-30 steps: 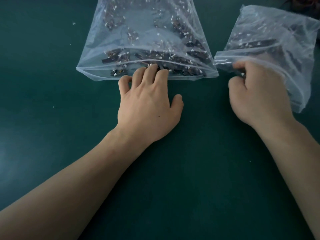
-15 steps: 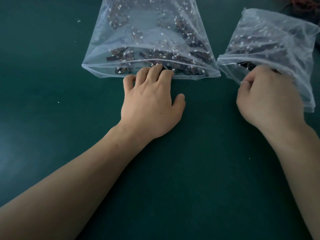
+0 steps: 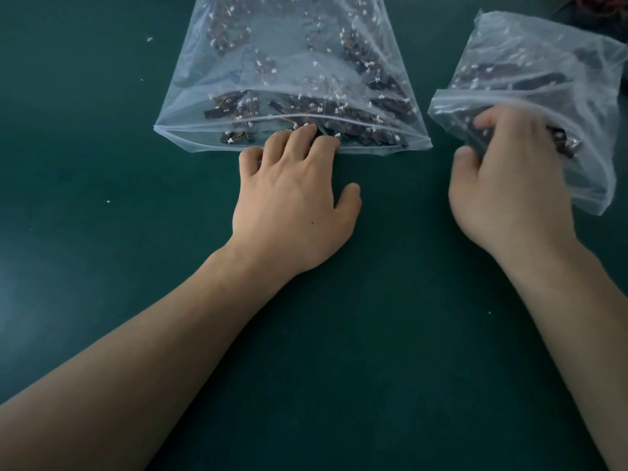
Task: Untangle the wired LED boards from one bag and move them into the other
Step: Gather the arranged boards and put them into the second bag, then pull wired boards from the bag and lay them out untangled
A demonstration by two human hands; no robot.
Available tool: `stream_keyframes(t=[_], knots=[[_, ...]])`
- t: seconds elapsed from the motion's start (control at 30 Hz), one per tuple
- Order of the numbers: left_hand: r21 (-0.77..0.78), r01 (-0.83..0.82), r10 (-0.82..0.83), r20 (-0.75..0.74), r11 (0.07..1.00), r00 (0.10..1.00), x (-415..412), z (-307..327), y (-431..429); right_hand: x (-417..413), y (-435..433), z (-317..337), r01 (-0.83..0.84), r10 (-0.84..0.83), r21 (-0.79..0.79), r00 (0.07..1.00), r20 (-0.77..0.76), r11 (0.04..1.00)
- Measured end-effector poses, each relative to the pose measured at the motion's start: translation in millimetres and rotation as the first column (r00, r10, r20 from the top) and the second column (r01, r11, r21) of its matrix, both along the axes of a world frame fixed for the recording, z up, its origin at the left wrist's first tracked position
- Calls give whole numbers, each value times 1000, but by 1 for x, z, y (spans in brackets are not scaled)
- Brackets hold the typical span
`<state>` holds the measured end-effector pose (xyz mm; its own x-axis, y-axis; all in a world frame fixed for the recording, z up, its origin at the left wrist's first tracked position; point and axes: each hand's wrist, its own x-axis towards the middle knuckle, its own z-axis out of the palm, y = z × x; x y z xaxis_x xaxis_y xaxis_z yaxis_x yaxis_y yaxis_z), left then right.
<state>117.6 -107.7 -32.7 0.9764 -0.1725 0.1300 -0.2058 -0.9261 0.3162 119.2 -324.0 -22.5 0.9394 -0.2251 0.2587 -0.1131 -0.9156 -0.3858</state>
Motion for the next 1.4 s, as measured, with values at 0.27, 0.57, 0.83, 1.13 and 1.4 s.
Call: stream_keyframes(t=[0.27,0.57,0.83,1.13,1.4], knots=[[14,6,-6,-16,1000,1000,0,0,0,-6,13,1,-43,-3,-243,983,-185,969],[37,14,-13,-37,999,999,-2,2,-1,-12,21,0,-146,145,-150,989,-22,978],[-37,31,-31,0,999,1000,-7,2,-1,23,78,-2,-420,421,105,907,22,901],[29,34,-31,-96,999,995,-19,-3,-4,-12,52,-5,-368,358,361,929,96,857],[51,30,-27,-72,998,997,-18,-9,-6,-12,55,-7,-367,364,256,929,63,894]])
